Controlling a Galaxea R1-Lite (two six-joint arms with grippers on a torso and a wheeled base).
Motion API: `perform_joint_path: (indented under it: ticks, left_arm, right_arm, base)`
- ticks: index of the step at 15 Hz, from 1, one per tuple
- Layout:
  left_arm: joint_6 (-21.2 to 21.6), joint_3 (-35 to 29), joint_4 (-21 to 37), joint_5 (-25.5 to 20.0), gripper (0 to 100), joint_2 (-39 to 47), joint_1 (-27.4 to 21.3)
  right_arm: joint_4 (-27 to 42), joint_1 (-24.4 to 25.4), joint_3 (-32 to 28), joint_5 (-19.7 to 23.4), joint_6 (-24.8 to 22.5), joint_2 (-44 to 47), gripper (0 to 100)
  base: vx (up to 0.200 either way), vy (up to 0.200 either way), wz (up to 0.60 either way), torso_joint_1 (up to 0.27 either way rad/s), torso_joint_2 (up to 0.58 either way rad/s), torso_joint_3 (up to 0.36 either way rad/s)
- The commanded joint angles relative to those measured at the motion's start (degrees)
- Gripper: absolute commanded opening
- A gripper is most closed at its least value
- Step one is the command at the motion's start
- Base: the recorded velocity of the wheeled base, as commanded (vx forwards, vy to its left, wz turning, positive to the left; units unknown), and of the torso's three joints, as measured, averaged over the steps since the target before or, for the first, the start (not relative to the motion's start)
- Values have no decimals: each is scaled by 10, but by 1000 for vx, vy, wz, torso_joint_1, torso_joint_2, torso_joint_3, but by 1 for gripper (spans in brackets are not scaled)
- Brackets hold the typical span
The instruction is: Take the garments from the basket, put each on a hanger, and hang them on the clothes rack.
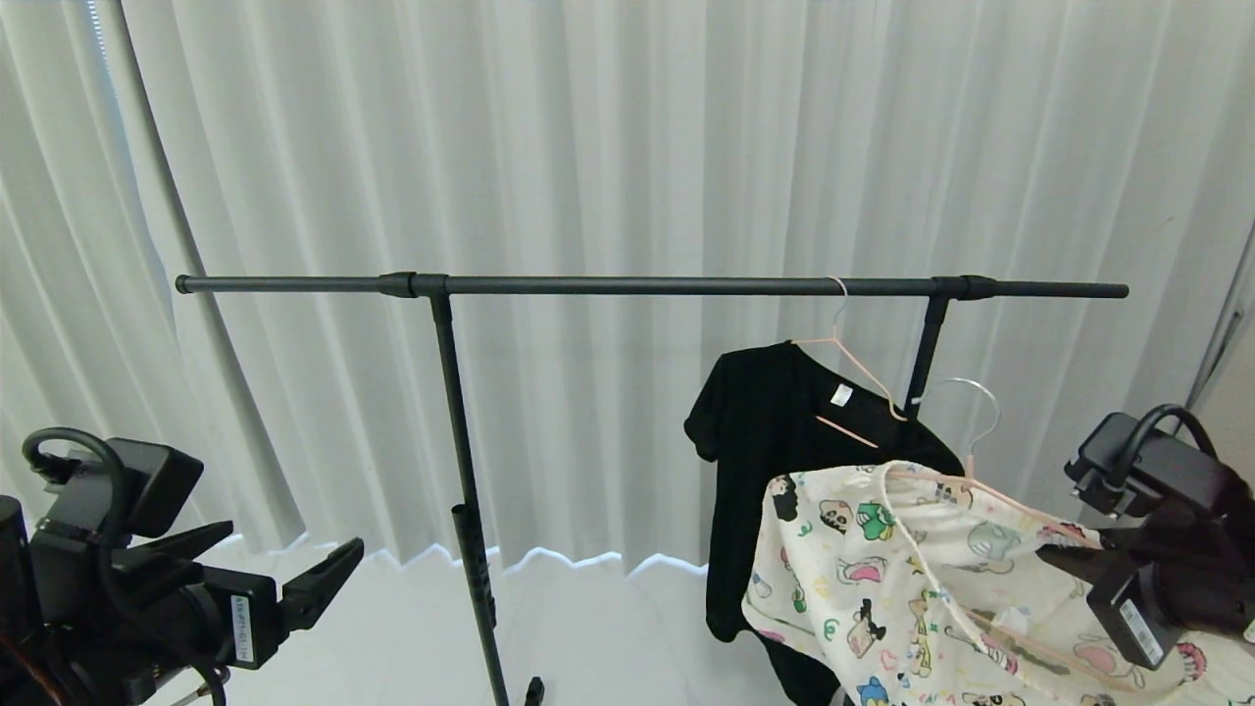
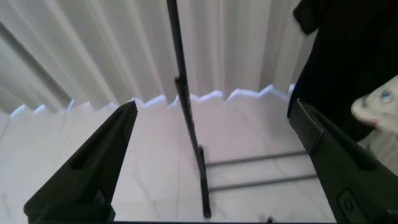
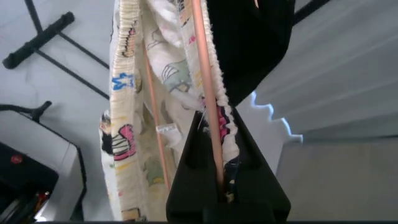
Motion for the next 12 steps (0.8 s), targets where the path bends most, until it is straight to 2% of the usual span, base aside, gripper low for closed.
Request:
perform_joint_path:
  ticks: [1, 4, 6, 10, 12]
  left_arm:
    - [-1, 4, 0, 9, 100, -2, 2]
    - [-1, 5, 0, 9, 100, -1, 4]
    - [-2, 16, 0, 10, 100, 4, 10]
    - [4, 13, -2, 10, 100, 8, 9]
    - [17, 12, -3, 10, 100, 9, 9]
  right_arm:
    - [17, 0, -3, -12, 15, -7, 0]
    - [77, 0, -11, -56, 72, -1, 0]
    - [107, 0, -21, -64, 115, 7, 0]
    - [103, 2, -40, -64, 182, 23, 0]
    - [64, 4, -42, -63, 205, 32, 0]
  base:
    - [0, 0, 0, 0, 0, 0]
    - [0, 0, 0, 0, 0, 0]
    - [0, 0, 0, 0, 0, 0]
    - [0, 0, 0, 0, 0, 0]
    - [0, 0, 0, 0, 0, 0]
